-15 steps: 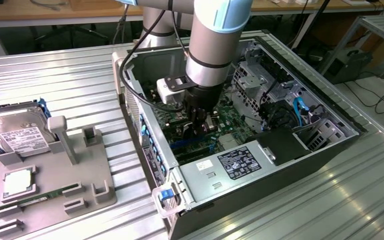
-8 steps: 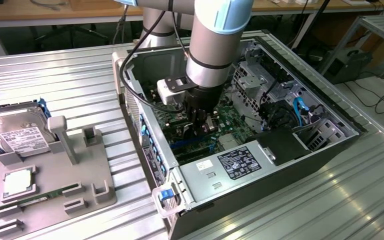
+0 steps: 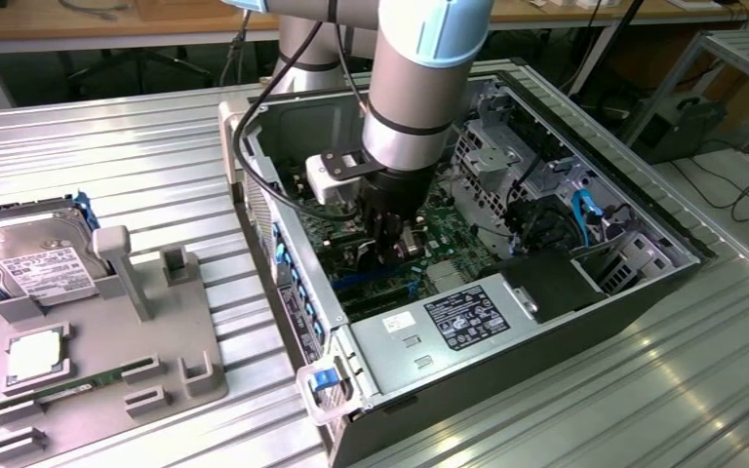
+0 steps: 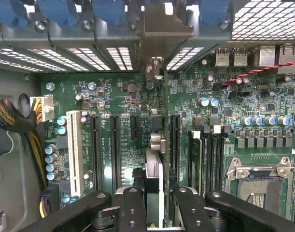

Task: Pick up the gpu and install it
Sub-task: 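Insert the gpu into the slot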

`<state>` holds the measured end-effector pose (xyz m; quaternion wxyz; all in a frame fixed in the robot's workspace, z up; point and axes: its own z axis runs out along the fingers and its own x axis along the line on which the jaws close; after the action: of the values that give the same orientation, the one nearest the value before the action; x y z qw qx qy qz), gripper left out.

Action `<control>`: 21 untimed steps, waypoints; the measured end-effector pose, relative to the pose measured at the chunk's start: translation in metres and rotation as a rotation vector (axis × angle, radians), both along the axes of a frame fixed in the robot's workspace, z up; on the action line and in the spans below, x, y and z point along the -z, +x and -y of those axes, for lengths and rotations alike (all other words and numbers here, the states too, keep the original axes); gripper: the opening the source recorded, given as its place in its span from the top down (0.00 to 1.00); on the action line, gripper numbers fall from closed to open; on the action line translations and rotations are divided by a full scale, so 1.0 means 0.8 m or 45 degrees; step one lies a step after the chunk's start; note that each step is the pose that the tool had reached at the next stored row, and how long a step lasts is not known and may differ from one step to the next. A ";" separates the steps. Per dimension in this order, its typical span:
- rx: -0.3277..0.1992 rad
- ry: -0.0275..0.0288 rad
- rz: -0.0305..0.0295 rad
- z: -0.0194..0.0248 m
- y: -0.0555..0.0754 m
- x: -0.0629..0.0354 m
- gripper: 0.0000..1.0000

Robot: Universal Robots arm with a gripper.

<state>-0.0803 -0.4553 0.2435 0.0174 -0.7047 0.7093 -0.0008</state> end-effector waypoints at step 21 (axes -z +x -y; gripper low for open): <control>0.000 0.0000 -0.0001 -0.0001 0.000 0.007 0.73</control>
<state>-0.0803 -0.4553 0.2378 0.0174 -0.7047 0.7093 -0.0008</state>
